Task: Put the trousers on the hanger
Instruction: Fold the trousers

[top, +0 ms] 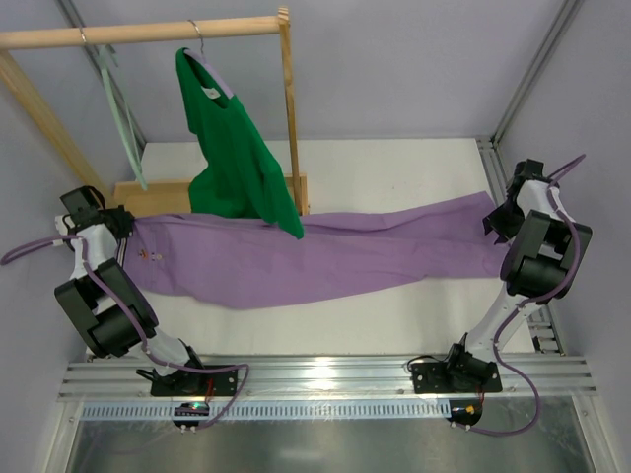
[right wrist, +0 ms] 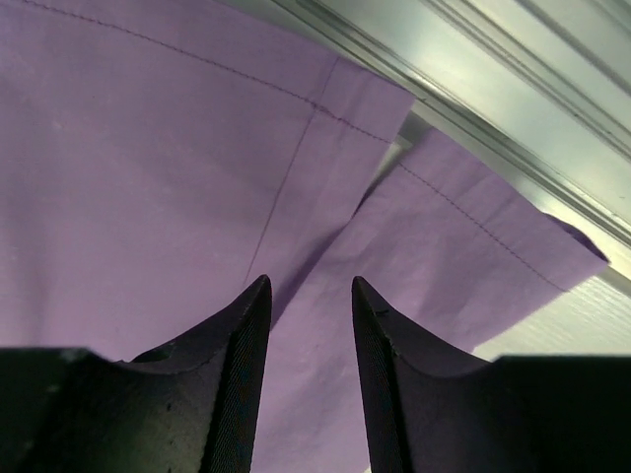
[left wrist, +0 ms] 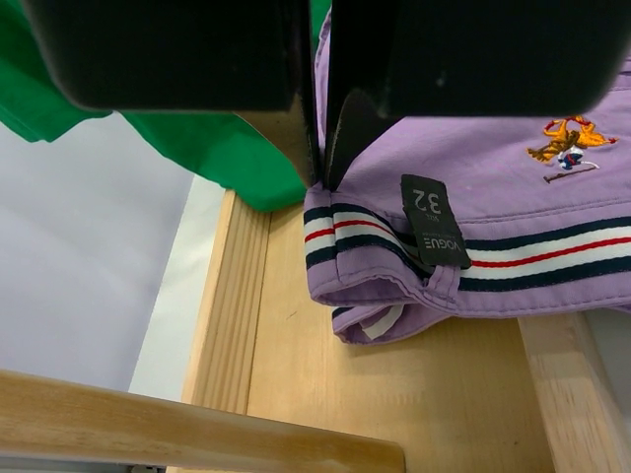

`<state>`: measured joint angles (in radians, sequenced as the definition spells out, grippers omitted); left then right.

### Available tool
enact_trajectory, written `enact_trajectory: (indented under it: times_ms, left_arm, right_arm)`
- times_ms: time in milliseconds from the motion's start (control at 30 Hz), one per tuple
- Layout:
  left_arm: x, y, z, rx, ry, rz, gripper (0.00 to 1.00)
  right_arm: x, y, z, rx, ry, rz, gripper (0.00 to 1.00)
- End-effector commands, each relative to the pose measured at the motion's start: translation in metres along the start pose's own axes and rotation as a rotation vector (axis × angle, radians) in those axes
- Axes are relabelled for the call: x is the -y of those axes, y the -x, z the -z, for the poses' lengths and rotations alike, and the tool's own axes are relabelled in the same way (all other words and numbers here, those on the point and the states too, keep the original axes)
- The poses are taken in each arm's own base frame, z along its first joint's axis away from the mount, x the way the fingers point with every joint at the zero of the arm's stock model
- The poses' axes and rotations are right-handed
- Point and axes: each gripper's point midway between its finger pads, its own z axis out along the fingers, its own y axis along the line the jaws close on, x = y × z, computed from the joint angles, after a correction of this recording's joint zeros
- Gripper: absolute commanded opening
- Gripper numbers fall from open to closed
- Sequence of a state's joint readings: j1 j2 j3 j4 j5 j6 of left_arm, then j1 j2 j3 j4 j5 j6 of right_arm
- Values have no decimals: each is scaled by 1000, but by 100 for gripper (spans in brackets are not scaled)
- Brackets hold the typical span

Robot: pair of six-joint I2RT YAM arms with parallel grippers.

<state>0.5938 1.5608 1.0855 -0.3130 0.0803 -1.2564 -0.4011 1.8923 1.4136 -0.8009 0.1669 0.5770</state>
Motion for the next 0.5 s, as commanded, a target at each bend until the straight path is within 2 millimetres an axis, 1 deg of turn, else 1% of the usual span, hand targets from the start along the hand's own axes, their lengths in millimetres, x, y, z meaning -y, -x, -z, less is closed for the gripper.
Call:
enact_trajectory:
  times_ms: [0,67,267,333,467]
  left_arm:
    - [17,7,-4,23,-80,-13,0]
    - [16,7,-3,27,-80,-14,1]
    - [16,7,-1,32,-79,-18,0]
    - [16,8,-1,37,-81,-17,1]
    - [16,7,0,39,-75,-20,1]
  right_arm:
    - [-17,-4,-11,-38,46,-42,42]
    - [-11,-11,-17,-54,19,-57,42]
    - [-2,-21,-31,-97,-48,-74,42]
    - [3,-20,-33,-89,-74,-73,41]
    - [8,-24,-34,-97,-93,-66,39]
